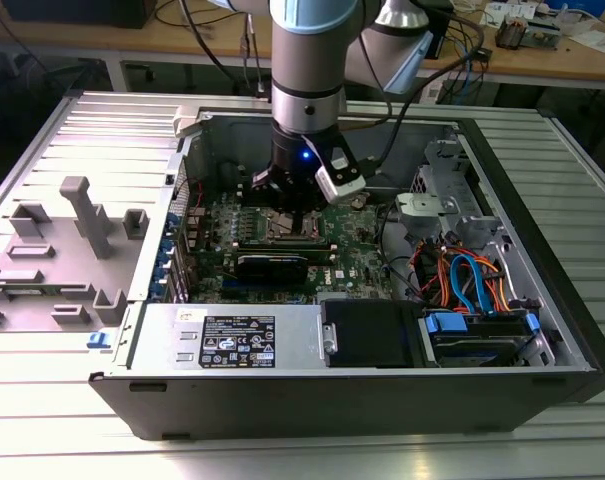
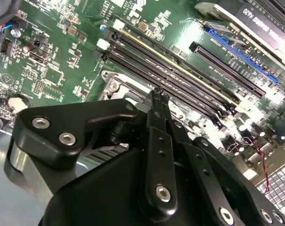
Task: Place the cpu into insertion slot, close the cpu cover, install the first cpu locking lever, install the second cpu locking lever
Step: 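Install the second cpu locking lever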
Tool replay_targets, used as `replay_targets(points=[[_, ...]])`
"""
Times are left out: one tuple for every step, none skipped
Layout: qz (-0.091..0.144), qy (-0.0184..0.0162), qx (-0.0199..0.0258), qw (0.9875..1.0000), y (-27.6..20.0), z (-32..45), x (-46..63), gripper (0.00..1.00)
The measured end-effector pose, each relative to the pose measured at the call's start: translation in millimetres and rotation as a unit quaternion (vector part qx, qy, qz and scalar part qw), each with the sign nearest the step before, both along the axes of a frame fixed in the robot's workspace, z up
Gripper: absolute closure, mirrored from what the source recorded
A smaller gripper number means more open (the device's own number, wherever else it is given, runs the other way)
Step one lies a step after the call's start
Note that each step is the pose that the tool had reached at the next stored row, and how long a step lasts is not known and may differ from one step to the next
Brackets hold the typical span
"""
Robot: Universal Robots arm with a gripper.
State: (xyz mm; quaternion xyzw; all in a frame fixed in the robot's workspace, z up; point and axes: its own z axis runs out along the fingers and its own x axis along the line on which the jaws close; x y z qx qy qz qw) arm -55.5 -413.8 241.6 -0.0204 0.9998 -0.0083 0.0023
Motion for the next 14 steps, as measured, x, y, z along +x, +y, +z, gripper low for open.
replay_targets(points=[[0.0,0.0,0.0001,1.0,0.0,0.0,0.0,0.89],[0.0,0.0,0.0,1.0,0.0,0.0,-1.1,0.89],[0.0,0.0,0.0,1.0,0.0,0.0,-1.9,0.89],[0.0,0.0,0.0,1.0,0.0,0.0,-2.0,0.89],[0.0,0.0,0.0,1.0,0.0,0.0,-2.0,0.89],[0.0,0.0,0.0,1.0,0.0,0.0,-2.0,0.89],[0.0,0.0,0.0,1.0,0.0,0.0,-2.1,0.89],[0.0,0.0,0.0,1.0,0.0,0.0,-2.1,0.89],[0.0,0.0,0.0,1.0,0.0,0.0,-2.2,0.89],[0.0,0.0,0.0,1.0,0.0,0.0,-2.3,0.89],[0.0,0.0,0.0,1.0,0.0,0.0,-2.3,0.89],[0.0,0.0,0.0,1.0,0.0,0.0,-2.3,0.89],[0.0,0.0003,0.0,1.0,-0.1,0.2,-2.4,0.89],[0.0,0.0011,0.0001,1.0,-0.1,0.4,-2.3,0.89]])
